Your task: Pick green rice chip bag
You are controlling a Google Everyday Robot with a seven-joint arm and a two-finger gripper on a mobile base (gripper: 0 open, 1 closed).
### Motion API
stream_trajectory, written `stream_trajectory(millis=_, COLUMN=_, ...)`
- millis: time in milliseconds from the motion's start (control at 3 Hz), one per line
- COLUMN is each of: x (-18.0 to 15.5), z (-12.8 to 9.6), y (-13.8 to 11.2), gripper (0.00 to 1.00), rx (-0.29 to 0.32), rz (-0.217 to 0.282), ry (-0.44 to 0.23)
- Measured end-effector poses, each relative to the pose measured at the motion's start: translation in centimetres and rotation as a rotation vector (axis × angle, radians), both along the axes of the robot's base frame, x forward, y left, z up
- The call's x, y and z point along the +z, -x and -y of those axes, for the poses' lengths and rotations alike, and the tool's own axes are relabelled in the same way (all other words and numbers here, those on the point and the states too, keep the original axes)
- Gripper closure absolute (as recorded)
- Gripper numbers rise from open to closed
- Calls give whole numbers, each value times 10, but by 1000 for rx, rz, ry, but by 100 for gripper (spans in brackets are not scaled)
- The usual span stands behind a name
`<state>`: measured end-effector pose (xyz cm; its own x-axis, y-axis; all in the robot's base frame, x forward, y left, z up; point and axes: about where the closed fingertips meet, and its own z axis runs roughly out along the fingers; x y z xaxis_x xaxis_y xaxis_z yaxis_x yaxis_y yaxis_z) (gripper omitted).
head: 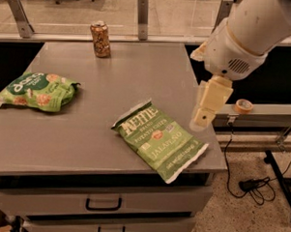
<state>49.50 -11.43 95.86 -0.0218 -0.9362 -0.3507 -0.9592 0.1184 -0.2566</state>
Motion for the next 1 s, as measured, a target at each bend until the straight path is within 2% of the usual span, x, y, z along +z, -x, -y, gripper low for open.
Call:
stream_trajectory(millis=333, x=2, z=-85, y=-18, gripper=0, rx=120, rz=16, ry=-101)
stream_trajectory(millis=667, x=2, z=-85, y=-18, gripper=0, rx=120, rz=16, ry=-101)
stream_trajectory(millis=1000, x=1, z=-94, y=-25, gripper=0, rx=133, rz=19, ry=-121)
